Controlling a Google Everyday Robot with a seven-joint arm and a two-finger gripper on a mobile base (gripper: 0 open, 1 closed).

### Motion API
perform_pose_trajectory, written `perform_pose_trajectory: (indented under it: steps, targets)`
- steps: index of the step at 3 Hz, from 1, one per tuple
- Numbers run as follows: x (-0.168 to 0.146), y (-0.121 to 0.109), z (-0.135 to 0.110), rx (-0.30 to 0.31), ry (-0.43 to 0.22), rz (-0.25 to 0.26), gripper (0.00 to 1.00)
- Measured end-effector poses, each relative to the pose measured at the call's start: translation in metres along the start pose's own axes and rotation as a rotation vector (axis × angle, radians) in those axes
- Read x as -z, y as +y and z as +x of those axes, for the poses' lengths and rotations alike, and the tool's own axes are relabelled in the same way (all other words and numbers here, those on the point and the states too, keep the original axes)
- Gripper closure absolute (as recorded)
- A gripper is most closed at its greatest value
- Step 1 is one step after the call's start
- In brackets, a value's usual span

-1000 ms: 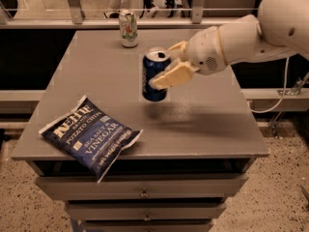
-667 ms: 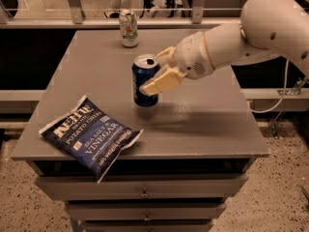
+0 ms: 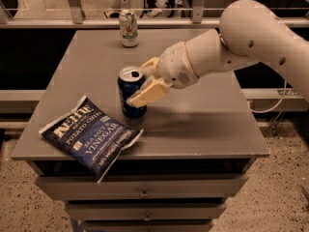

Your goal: Move pepsi can near blue chip bag

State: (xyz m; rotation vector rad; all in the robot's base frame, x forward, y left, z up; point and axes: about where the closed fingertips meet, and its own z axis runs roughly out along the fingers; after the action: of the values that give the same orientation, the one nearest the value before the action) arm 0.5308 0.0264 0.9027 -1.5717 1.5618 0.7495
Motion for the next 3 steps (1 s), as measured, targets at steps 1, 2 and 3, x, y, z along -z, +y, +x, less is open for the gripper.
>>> perform_pose_trajectory:
  steps: [1, 2, 3]
  targets:
    - [-0.013, 0.014, -0.001, 0.025, 0.007, -0.050, 0.77]
    - [-0.021, 0.027, -0.003, 0.045, 0.009, -0.088, 0.54]
    - [-0.030, 0.040, -0.008, 0.066, 0.006, -0.121, 0.22]
